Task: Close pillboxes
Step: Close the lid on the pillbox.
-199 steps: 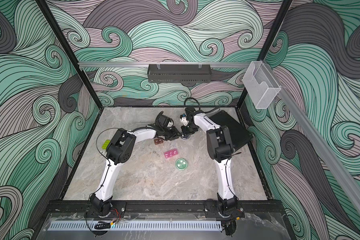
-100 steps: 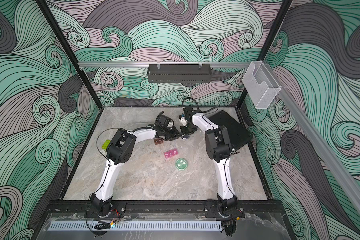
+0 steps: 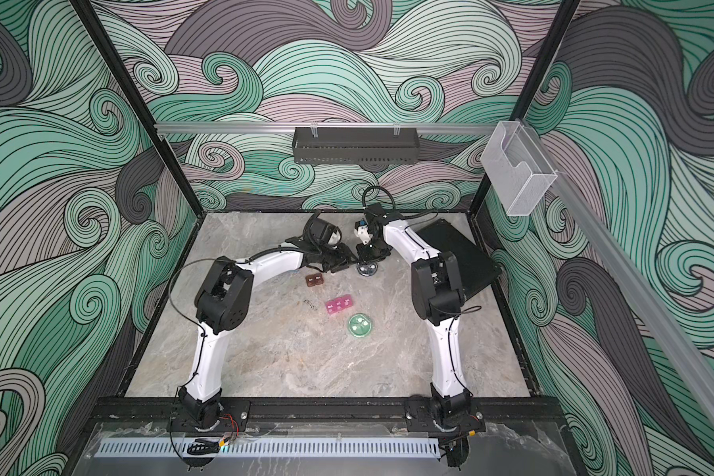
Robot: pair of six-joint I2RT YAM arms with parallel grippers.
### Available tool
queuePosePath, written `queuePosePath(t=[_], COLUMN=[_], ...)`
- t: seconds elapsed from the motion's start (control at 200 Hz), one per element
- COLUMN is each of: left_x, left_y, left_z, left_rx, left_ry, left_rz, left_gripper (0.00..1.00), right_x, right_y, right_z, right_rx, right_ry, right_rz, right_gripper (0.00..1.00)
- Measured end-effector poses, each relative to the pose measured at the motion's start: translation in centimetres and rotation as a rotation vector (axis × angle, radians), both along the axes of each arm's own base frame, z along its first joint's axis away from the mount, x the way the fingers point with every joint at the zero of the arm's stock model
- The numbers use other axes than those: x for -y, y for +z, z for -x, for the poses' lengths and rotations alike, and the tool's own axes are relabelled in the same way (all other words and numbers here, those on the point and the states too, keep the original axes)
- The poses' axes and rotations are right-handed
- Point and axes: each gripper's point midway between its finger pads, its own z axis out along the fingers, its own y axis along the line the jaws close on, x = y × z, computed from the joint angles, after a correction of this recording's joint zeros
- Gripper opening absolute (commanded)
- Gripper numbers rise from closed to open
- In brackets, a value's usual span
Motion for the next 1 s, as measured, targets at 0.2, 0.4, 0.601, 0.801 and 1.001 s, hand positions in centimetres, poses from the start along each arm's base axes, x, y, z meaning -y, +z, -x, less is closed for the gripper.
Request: queuePosePath(t=[0.2,0.4,0.601,0.801,1.001], left_x=[-5.6,-16.5,-25.7,-31.0,-32.0], left_y=[10.8,11.7,5.1,0.5,-3.5], left_z=[0.9,2.4,4.9,6.2,4.8], left_rx=[0.191,0.214,0.058,-0.064,-0.13], left_ry=[0.039,0.193,0.356,0.471,0.499], left_rz=[0.055,0.0,-0.06,-0.06,-0.037], left_gripper=[0.46,0.48,0.48,0.48,0.48], right_x=[-0.8,-2.3,-6.6,-12.7,-18.1], right_y=[5.4,6.2,7.4,8.0,6.9], right_z=[0.1,0.8,1.6,2.5,1.2], right_rx=[0.091,0.084,0.106,0.203,0.329], right_ry=[0.013,0.036,0.117,0.268,0.398], right_rz=[-0.08,-0.131,-0.182,-0.24,-0.323], right_gripper=[0.43,0.49,0.54,0.59,0.63])
